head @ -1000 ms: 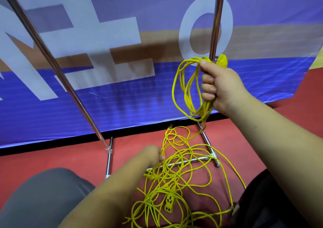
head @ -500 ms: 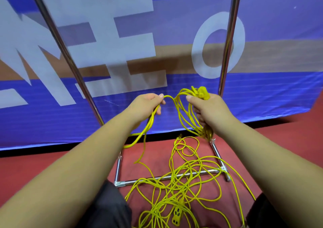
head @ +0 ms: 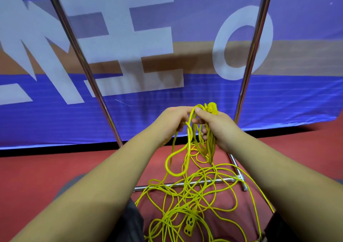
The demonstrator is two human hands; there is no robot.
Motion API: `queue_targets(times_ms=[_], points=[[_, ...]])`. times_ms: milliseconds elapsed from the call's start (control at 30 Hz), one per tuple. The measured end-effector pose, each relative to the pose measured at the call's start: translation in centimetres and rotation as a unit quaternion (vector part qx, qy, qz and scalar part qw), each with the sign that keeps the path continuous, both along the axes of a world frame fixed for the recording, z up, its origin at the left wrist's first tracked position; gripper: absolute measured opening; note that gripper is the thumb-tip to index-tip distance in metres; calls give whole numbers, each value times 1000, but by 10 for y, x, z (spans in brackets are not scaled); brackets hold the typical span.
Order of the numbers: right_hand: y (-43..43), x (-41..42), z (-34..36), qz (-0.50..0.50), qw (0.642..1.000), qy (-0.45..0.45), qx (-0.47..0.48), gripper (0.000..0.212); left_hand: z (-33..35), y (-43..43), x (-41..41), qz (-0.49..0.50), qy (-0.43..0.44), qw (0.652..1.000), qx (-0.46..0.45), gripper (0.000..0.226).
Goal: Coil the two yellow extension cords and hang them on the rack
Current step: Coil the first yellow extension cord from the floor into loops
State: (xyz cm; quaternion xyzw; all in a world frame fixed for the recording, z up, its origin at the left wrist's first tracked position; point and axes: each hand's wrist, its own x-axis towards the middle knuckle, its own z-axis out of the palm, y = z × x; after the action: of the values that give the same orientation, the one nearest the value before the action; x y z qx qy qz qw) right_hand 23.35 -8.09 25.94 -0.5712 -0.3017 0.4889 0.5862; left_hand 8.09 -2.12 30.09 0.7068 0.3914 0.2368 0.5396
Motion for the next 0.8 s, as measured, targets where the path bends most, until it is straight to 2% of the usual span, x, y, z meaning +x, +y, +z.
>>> queue_targets(times_ms=[33, 133, 233, 300, 367, 433, 500, 567, 633, 733, 767, 800], points=[[1, 0, -1, -10, 1000, 3, -3, 29, -1, -1, 0, -21, 18, 1000, 11, 55], [2, 4, -6, -33, 999, 16, -5, 25, -3, -9, -4, -110, 33, 993, 40, 41], [4, 8, -10, -43, 999, 16, -5, 21, -13, 1, -9, -118, 100, 980, 121, 38], [7, 12, -10, -61, 998, 18, -3, 18, -17, 8, -15, -109, 189, 959, 180, 46], [9, 15, -9, -83, 996, 27, -1, 15, -13, 8, -24, -137, 242, 933, 229, 35], [10, 19, -8, -106, 994, 36, -1, 11, -6, 9, -35, -159, 260, 919, 251, 28], [10, 23, -8, -132, 990, 42, -4, 8, 2, 11, -44, -176, 278, 918, 222, 25], [13, 29, -9, -160, 986, 51, -10, 7, 3, 13, -52, -206, 293, 922, 147, 20], [16, 35, -10, -173, 982, 70, -9, 5, -7, 15, -58, -235, 332, 911, 66, 27], [19, 41, -8, -160, 979, 127, 2, 10, -36, 21, -61, -218, 504, 835, 30, 35], [19, 41, -5, -151, 977, 150, 2, 15, -41, 22, -60, -192, 543, 817, 26, 35], [18, 40, -1, -141, 975, 173, 2, 20, -46, 23, -58, -161, 552, 818, 23, 33]])
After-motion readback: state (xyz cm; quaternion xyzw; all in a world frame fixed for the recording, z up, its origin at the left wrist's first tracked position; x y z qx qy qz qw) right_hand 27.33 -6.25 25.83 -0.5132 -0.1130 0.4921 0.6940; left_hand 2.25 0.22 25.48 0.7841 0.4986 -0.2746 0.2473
